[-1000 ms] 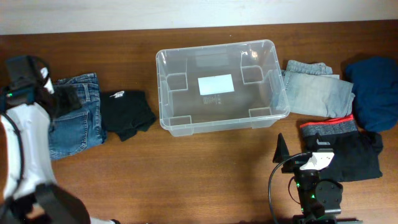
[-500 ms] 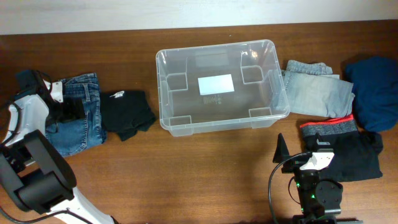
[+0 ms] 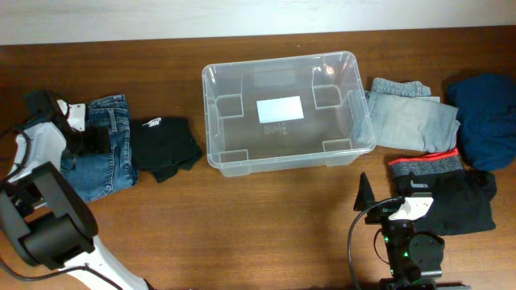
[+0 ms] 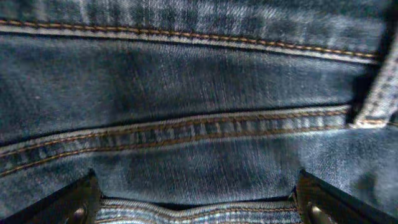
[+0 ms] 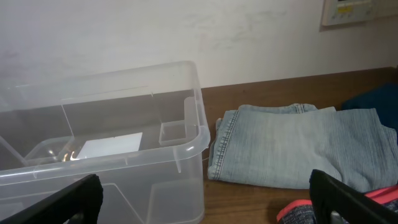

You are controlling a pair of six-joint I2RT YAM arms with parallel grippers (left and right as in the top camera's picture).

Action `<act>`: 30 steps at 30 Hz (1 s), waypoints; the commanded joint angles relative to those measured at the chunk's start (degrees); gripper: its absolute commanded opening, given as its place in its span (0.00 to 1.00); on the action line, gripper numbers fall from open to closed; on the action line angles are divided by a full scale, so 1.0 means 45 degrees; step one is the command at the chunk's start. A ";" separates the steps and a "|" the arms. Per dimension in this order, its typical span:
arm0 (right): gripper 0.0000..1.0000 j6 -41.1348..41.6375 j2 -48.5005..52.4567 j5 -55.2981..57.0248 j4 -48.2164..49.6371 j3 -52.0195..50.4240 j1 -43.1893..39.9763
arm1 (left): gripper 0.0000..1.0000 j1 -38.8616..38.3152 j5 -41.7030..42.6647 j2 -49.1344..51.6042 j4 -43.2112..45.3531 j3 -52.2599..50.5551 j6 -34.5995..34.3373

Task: Pack container
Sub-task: 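Move the left gripper over the folded dark blue jeans, then lower the left gripper and pinch the dark blue jeans' edge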

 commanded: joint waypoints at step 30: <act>0.98 -0.0097 -0.0097 -0.0015 -0.0087 -0.0058 -0.0053 | 0.99 -0.0194 0.0189 0.1957 -0.0719 0.0068 0.0058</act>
